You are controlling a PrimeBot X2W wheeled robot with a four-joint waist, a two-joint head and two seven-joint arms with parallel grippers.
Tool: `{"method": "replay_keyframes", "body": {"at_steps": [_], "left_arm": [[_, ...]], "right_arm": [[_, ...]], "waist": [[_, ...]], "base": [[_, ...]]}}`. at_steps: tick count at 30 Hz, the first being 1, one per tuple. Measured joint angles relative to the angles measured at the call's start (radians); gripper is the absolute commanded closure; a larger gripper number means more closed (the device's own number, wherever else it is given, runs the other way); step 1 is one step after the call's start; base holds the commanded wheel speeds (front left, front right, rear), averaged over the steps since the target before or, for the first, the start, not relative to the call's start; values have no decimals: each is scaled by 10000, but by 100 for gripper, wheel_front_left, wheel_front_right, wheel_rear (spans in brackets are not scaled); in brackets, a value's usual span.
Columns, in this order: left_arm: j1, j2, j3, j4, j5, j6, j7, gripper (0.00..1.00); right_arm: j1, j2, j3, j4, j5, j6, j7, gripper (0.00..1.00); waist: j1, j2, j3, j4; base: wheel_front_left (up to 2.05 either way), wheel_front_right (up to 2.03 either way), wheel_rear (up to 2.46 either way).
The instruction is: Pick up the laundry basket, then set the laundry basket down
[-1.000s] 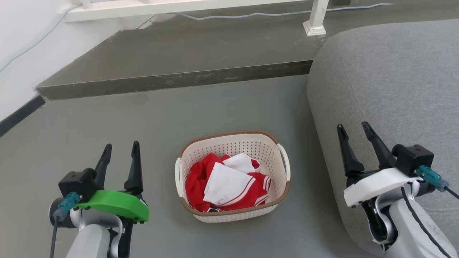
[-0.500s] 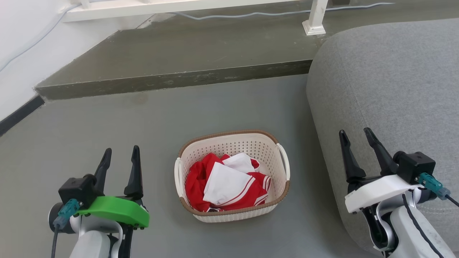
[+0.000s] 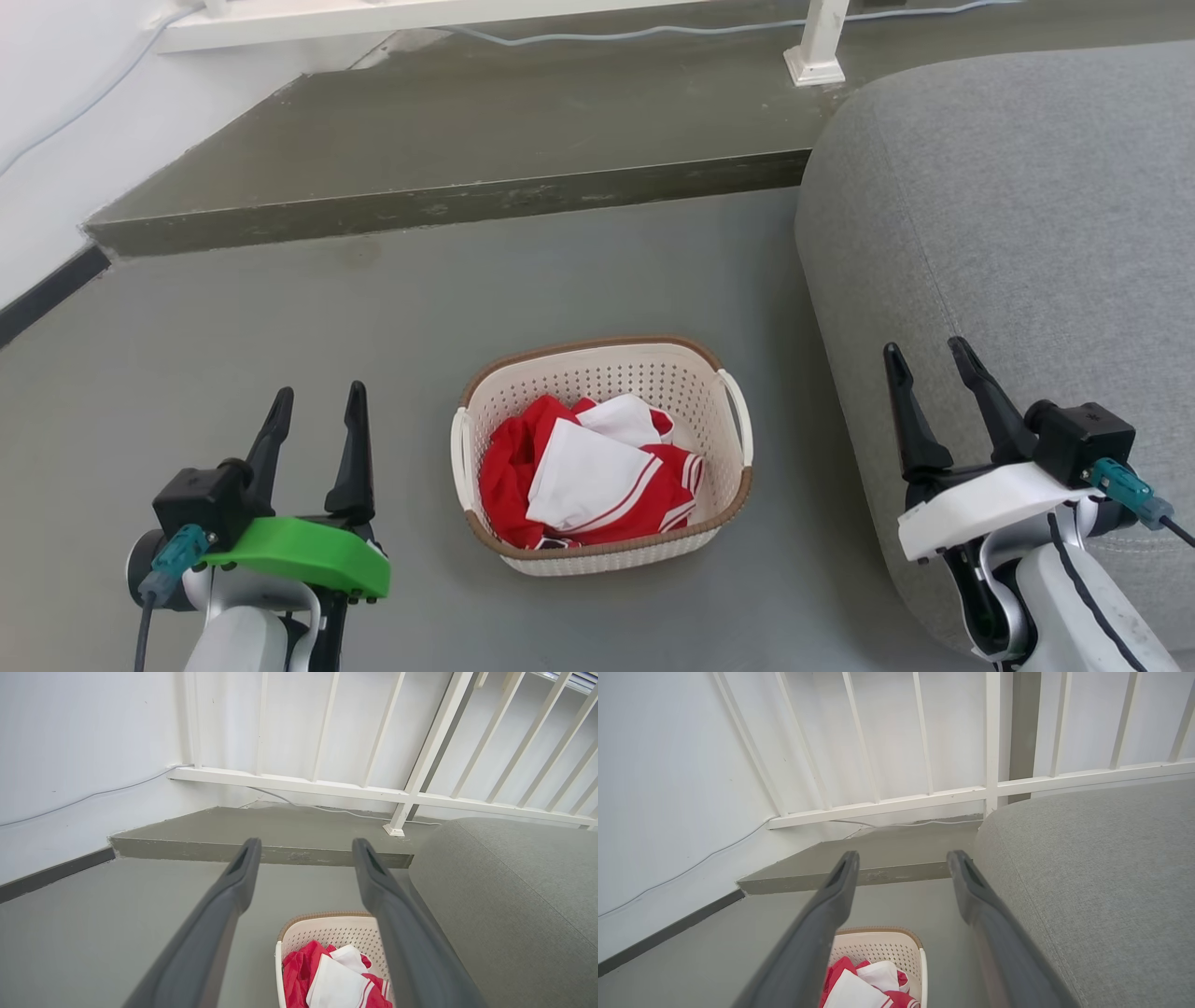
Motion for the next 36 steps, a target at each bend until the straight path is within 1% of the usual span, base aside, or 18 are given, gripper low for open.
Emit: {"method": "replay_keyframes", "body": {"at_steps": [5,11,12,20,25,26,31,36], "left_arm": [[35,-52,46,-40,69,-81,0,0],[42,-109,111,-42,98,-84,0,0],[42,-113,121,-44,102,-84,0,0],[48,-142,159,-48,140,-100,0,0],[58,-159,159,-48,140,-234,0,0],[61,-167,153,-29,138,-265,2,100],[293,-259,92,476,123,-265,44,100],[355,-263,136,506,-169,-265,115,100]], "right_arm": [[69,40,-54,-15,-69,8,0,0],[133,77,-134,-50,-173,40,0,0],[136,81,-151,-50,-173,86,0,0],[176,178,-199,-50,-180,100,0,0],[179,194,-222,-48,-263,178,0,0],[184,205,-219,-23,-261,176,0,100],[504,374,-150,454,-251,176,4,100],[589,395,-163,453,-4,180,12,100]], "waist": [[0,0,44,-9],[0,0,73,-19],[0,0,75,-18],[0,0,64,-1],[1,0,50,7],[0,0,48,7],[0,0,47,7],[0,0,26,9]], "base": [[0,0,0],[0,0,0],[0,0,0],[0,0,0],[0,0,0],[0,0,0],[0,0,0],[0,0,0]]}}
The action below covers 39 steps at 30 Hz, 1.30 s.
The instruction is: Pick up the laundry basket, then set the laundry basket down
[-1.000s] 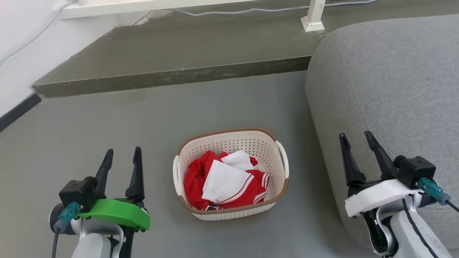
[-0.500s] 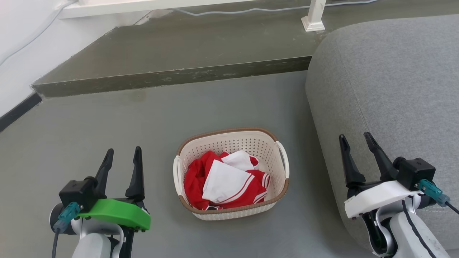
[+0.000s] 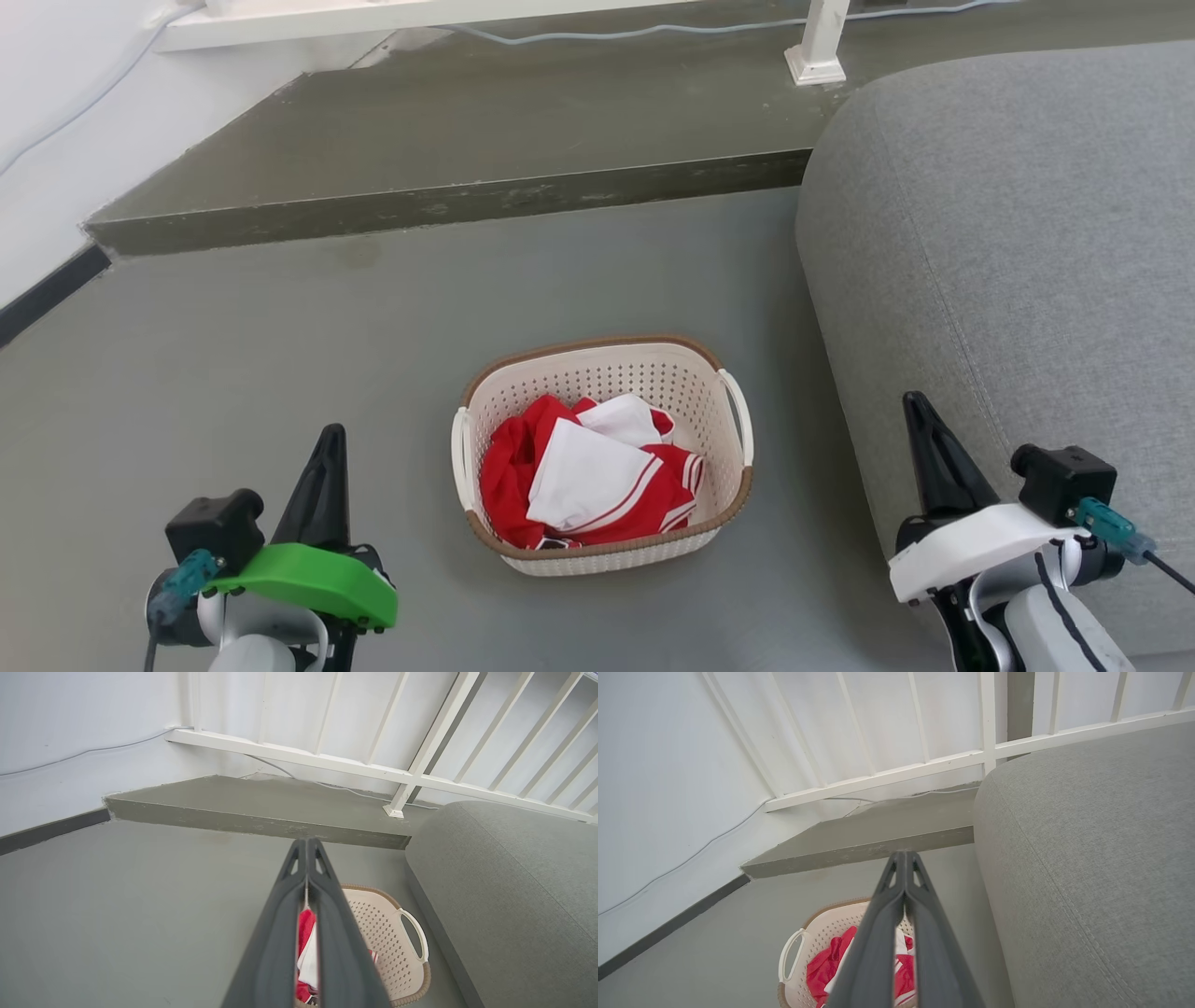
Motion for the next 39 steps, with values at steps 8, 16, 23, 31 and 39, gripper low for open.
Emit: {"method": "replay_keyframes", "body": {"at_steps": [8,16,23,31,39], "left_arm": [[0,-2,176,23,-911,-8,228,100],[0,-4,360,25,-2010,-69,548,100],[0,-10,523,25,-2708,-96,790,100],[-1,-15,709,27,-3605,-132,1081,100],[-1,-19,907,29,-4441,-171,1335,100]], "right_arm": [[0,67,-119,-42,1003,79,144,100],[0,125,-405,-54,2305,157,433,100],[-1,150,-625,-58,3072,169,685,100],[-4,153,-836,-54,4052,257,941,100],[-8,153,-1057,-36,4980,267,1145,100]], "waist": [[0,0,-81,20],[0,0,-150,44],[0,0,-203,62],[0,0,-263,80],[0,0,-323,97]], "base": [[0,0,0],[0,0,0],[0,0,0],[0,0,0],[0,0,0]]}}
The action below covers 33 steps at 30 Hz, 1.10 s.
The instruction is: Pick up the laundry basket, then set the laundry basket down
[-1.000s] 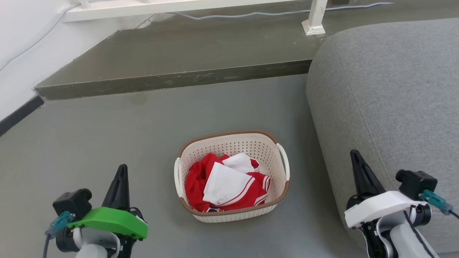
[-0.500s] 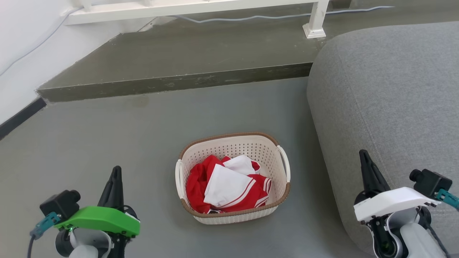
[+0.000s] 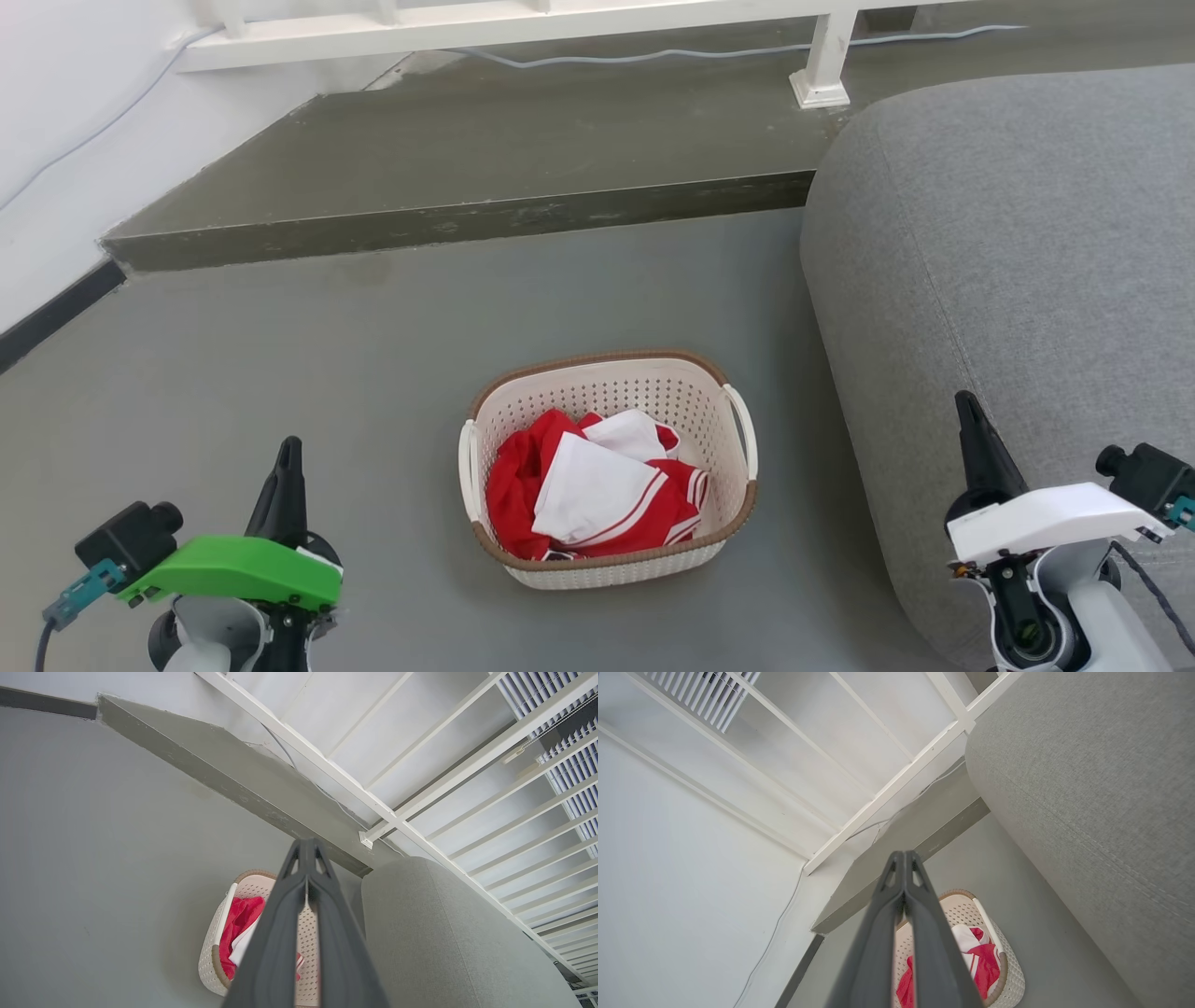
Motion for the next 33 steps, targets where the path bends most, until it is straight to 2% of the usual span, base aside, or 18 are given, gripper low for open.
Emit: {"method": "replay_keyframes", "body": {"at_steps": [33], "left_arm": [[0,-15,736,-2,-3363,-104,991,100]], "right_arm": [[-174,56,-857,184,3814,307,959,100]], "waist": [[0,0,-243,66]], "base": [[0,0,0]]}}
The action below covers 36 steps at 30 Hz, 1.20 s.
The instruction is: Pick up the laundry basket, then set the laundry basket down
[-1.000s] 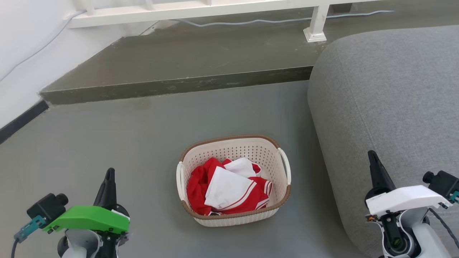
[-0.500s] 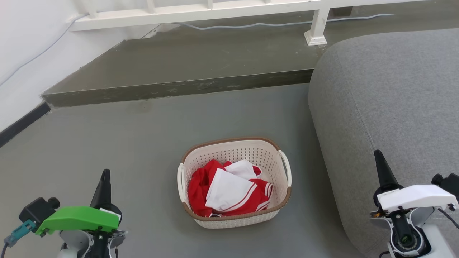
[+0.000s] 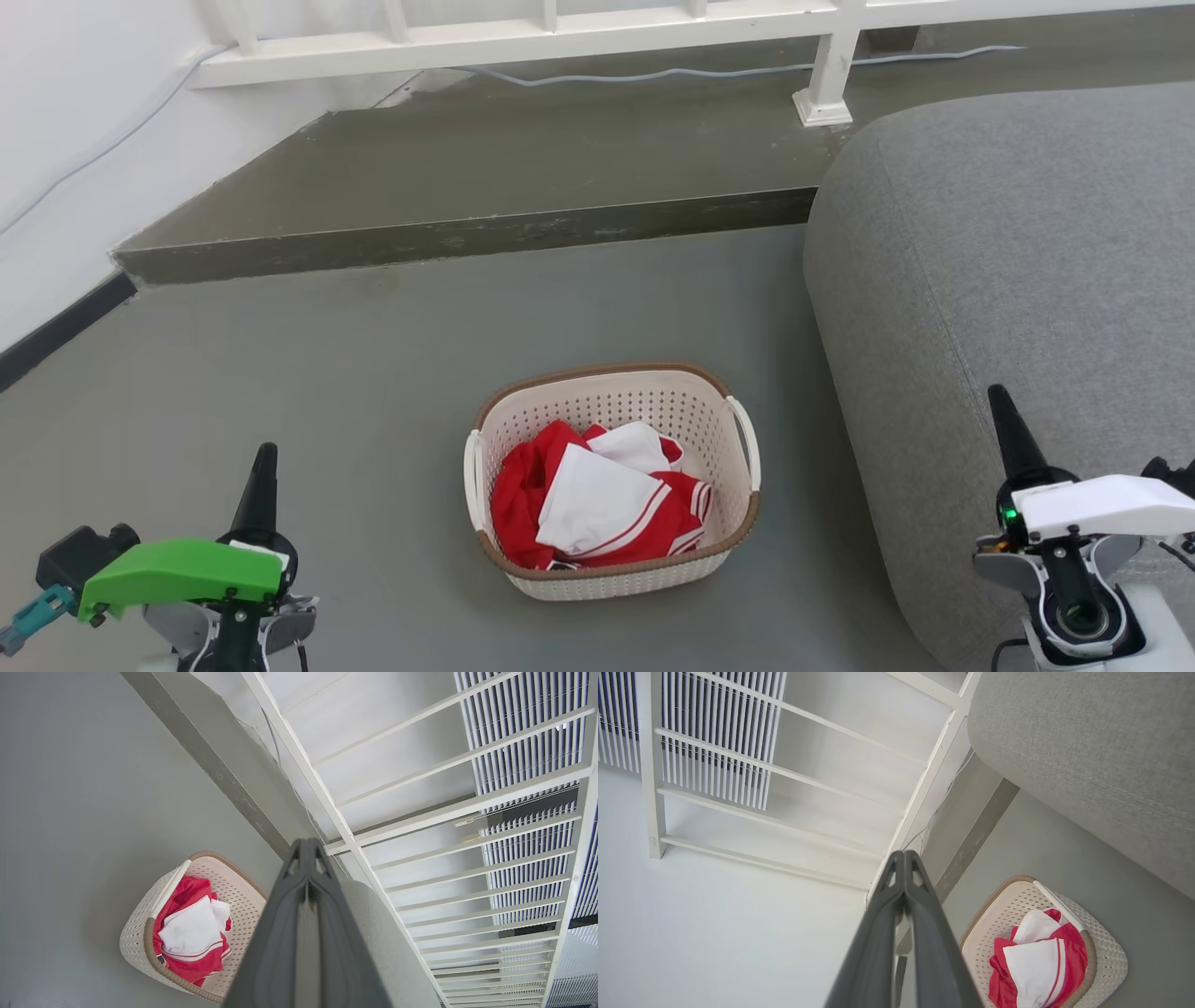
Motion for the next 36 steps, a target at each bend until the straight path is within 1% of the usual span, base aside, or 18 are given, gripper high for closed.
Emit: {"method": "replay_keyframes", "body": {"at_steps": [3,9,11,19,21,29,31,36], "left_arm": [[0,0,48,-2,-360,-71,92,100],[0,-2,196,-2,-997,-75,293,100],[0,-4,251,-2,-1164,-82,349,100],[0,-4,412,-4,-2065,-125,616,100],[0,-6,454,-6,-2259,-163,685,100],[0,-8,662,-6,-3064,-174,895,100],[0,-8,719,-8,-3452,-182,1018,100],[0,-8,834,-12,-3931,-219,1174,100]], "right_arm": [[-33,6,-73,8,341,4,90,100],[-35,25,-230,58,1039,50,276,100],[-38,36,-290,67,1304,121,322,100],[-107,73,-489,128,2207,140,541,100],[-129,75,-543,151,2464,213,608,100],[-164,90,-754,184,3394,224,825,100],[-234,96,-834,205,3766,305,913,100],[-244,105,-970,224,4303,311,1045,100]], "waist": [[0,0,-23,6],[0,0,-69,19],[0,0,-84,22],[0,0,-144,39],[0,0,-159,42],[0,0,-221,58],[0,0,-243,65],[0,0,-276,74]], "base": [[0,0,0],[0,0,0],[0,0,0],[0,0,0],[0,0,0],[0,0,0],[0,0,0],[0,0,0]]}}
